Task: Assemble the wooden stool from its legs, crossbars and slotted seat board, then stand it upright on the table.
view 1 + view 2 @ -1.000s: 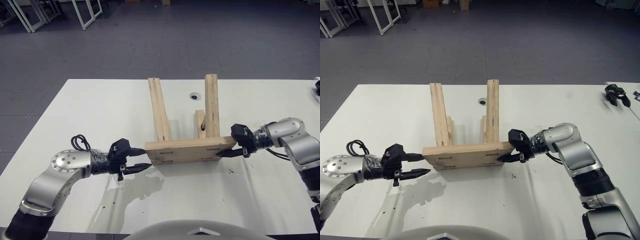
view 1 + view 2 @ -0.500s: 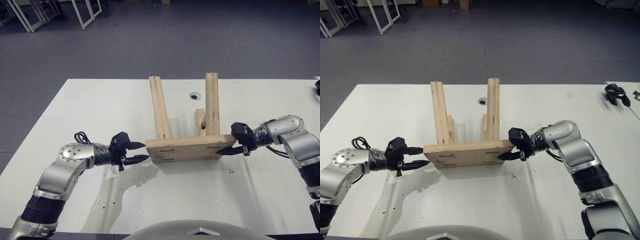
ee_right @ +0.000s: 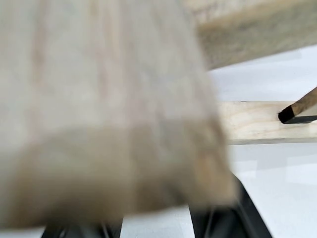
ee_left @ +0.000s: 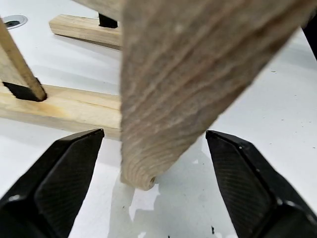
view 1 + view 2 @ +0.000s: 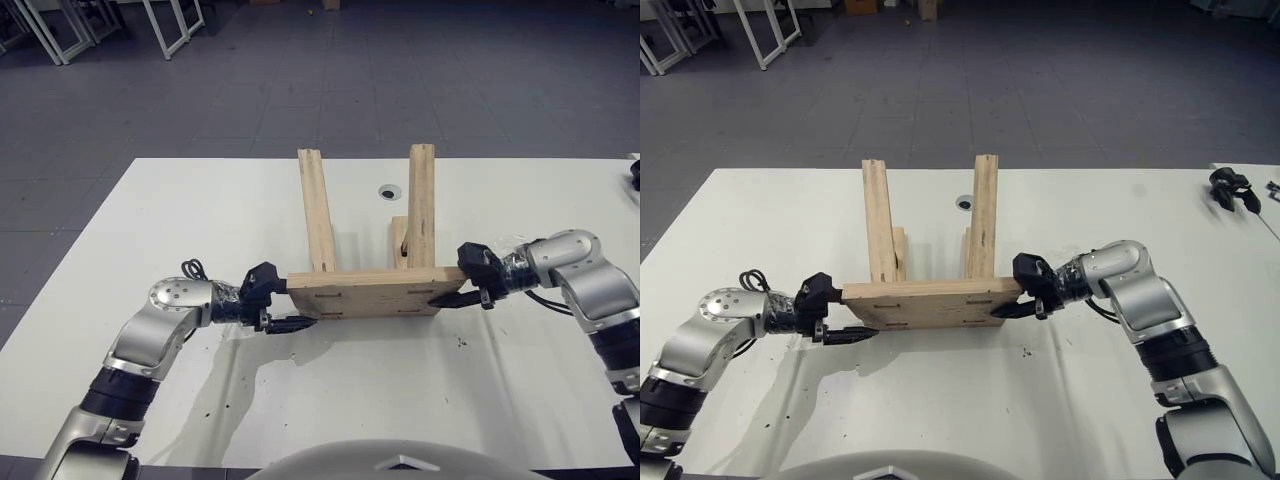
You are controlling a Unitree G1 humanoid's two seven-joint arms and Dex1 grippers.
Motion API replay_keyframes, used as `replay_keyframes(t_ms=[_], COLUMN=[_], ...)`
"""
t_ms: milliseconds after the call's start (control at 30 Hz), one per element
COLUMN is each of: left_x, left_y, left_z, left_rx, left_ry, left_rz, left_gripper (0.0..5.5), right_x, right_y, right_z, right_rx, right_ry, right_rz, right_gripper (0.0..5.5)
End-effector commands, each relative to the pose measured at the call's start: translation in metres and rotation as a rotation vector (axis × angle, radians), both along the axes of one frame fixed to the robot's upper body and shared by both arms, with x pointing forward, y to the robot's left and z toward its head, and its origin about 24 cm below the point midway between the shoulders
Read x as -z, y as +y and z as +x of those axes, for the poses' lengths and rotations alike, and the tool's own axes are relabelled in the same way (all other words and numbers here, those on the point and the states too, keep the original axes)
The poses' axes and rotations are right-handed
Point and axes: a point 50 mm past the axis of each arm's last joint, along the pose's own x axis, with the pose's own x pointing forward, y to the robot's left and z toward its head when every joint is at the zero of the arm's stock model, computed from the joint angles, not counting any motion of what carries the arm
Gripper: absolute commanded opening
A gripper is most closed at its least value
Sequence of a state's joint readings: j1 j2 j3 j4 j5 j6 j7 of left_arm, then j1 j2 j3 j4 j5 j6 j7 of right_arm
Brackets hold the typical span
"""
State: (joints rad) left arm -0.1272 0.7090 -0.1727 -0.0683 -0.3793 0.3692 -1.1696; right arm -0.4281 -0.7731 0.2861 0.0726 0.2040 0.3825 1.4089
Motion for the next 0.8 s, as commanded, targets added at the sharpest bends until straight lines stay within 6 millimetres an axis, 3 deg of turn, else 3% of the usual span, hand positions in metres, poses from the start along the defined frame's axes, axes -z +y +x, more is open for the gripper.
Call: replay_keyframes(t_ms=[33,167,300,400,467,567,667,800], left_x=[-0.002,-0.031,-0.082,-0.127,-0.143,-0.139,-0.119,-0.104], left_y=[-0.007,0.002,0.009,0.010,0.013,0.022,0.036,0.037], left_z=[0.005,0.002,-0.013,-0.006,0.010,0.042,0.068,0.081], left_rx=[0.054,0.096,0.216,0.222,0.160,-0.010,-0.232,-0.339], left_ry=[0.091,0.161,0.263,0.335,0.461,0.700,0.914,1.048], left_rz=[-0.086,-0.188,-0.305,-0.483,-0.596,-0.690,-0.777,-0.846], left_gripper=[3.13,2.50,1.83,1.83,1.83,1.83,1.83,2.47], right_x=[0.001,-0.017,-0.059,-0.100,-0.123,-0.128,-0.106,-0.097], right_y=[0.000,-0.005,-0.007,-0.006,-0.002,0.012,0.028,0.040], right_z=[0.002,0.004,0.004,0.007,0.018,0.039,0.062,0.072], right_rx=[0.033,0.039,0.040,0.051,0.093,0.188,0.415,0.499], right_ry=[0.117,0.210,0.414,0.631,0.801,0.992,1.105,1.165], right_rz=[0.091,0.190,0.392,0.588,0.692,0.727,0.687,0.730], right_gripper=[1.49,1.49,1.49,1.49,1.49,1.49,1.49,2.25])
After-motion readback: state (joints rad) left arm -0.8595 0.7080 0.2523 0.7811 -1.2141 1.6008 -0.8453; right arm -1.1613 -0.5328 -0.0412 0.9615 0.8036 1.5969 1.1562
